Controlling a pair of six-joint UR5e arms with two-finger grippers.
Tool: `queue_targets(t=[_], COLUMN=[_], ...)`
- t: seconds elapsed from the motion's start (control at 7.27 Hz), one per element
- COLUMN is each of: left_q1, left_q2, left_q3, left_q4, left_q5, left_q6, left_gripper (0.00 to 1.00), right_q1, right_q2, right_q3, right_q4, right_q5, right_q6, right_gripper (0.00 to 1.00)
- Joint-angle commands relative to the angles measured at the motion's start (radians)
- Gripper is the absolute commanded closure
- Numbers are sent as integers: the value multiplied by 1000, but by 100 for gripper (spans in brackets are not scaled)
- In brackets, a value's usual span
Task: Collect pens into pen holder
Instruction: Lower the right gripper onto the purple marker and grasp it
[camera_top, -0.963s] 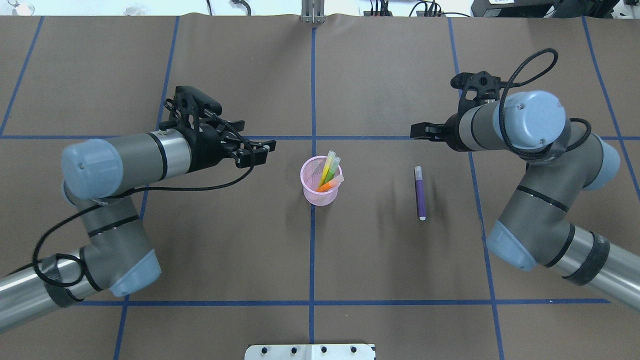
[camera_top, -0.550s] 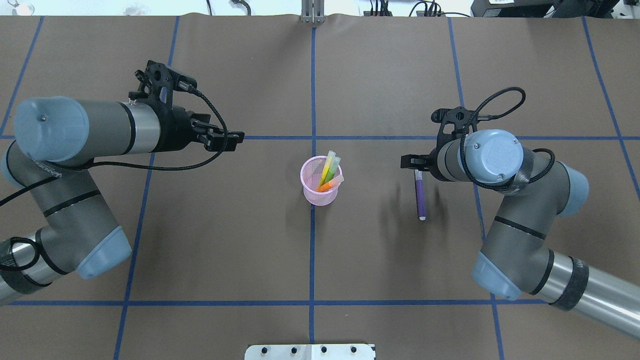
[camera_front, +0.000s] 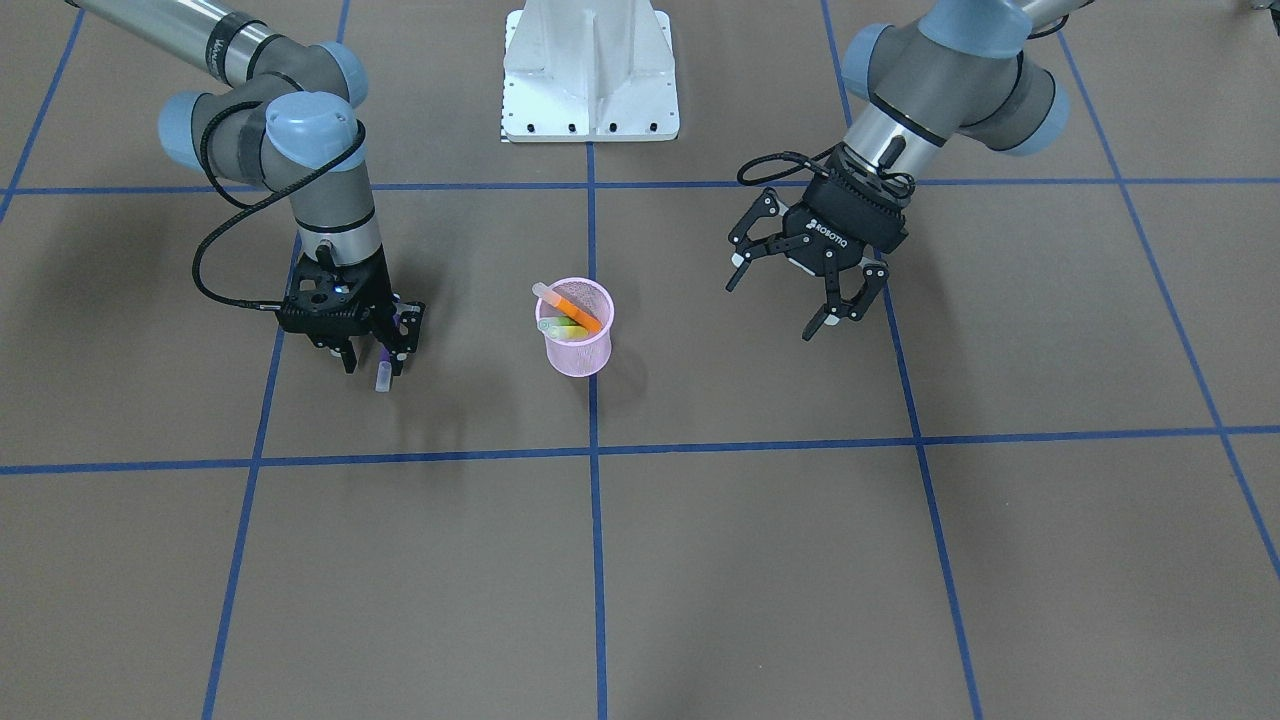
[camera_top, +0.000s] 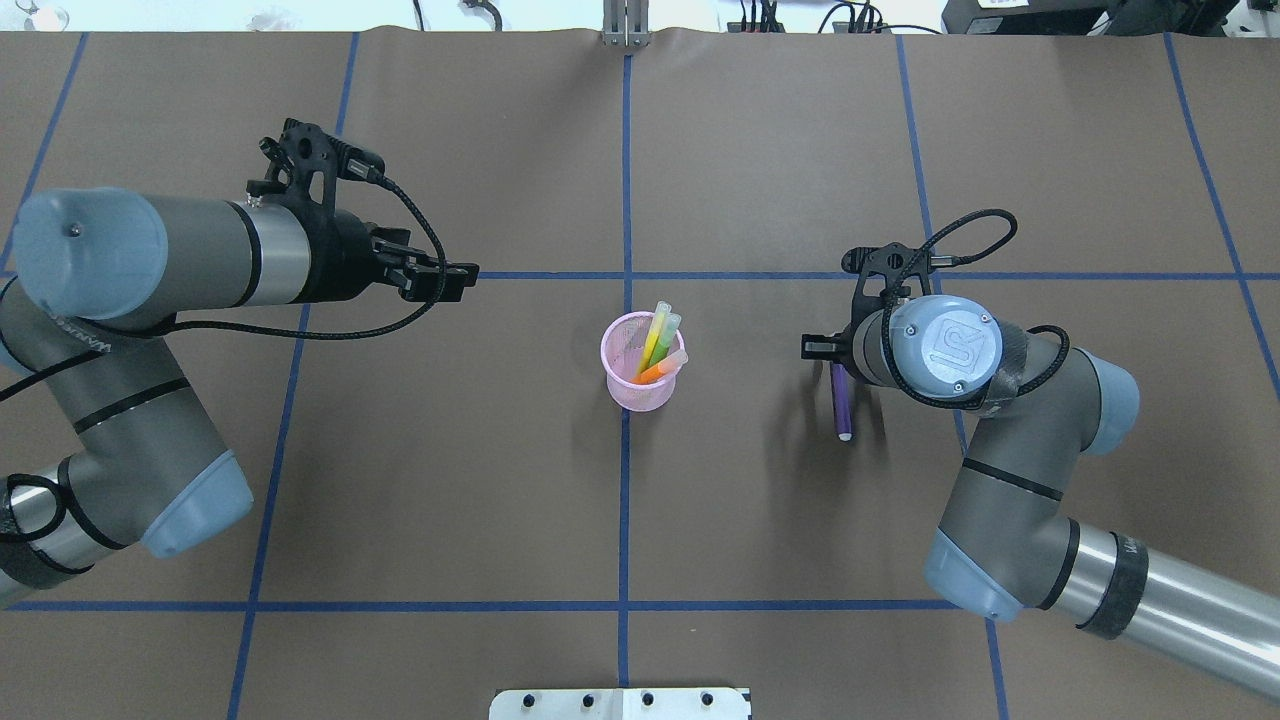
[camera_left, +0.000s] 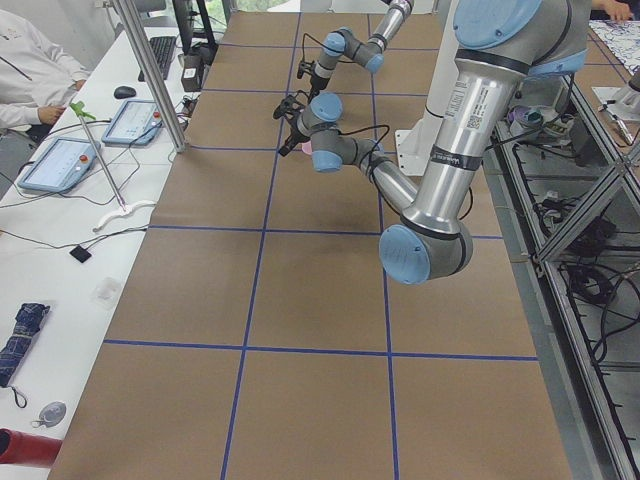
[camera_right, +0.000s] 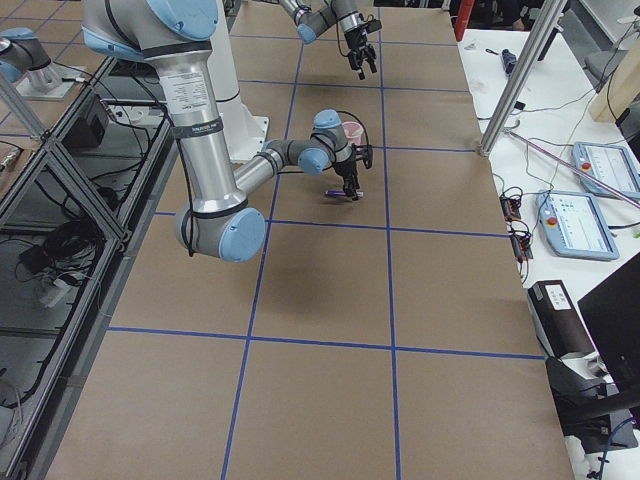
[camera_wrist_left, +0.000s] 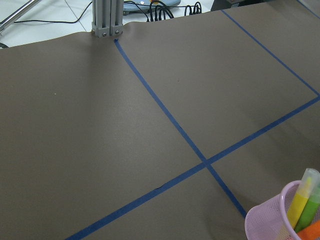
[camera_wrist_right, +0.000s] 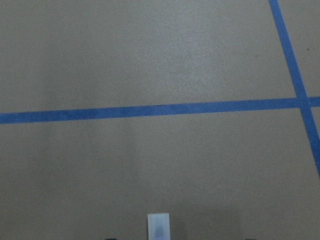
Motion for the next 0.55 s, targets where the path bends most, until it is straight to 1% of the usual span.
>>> queue_targets(t=[0.0, 0.41], left_q1=[1, 1], left_q2=[0, 0], left_q3=[-4, -6], left_q4=[0, 0], left_q5=[1, 1], left_q6=[-1, 0], left_gripper=[1, 1], right_q1=[-1, -7], right_q2=[6, 7], right_q3=[-1, -3], right_q4=[1, 1], right_q5=[0, 2], right_q6=[0, -9], right_gripper=[56, 54])
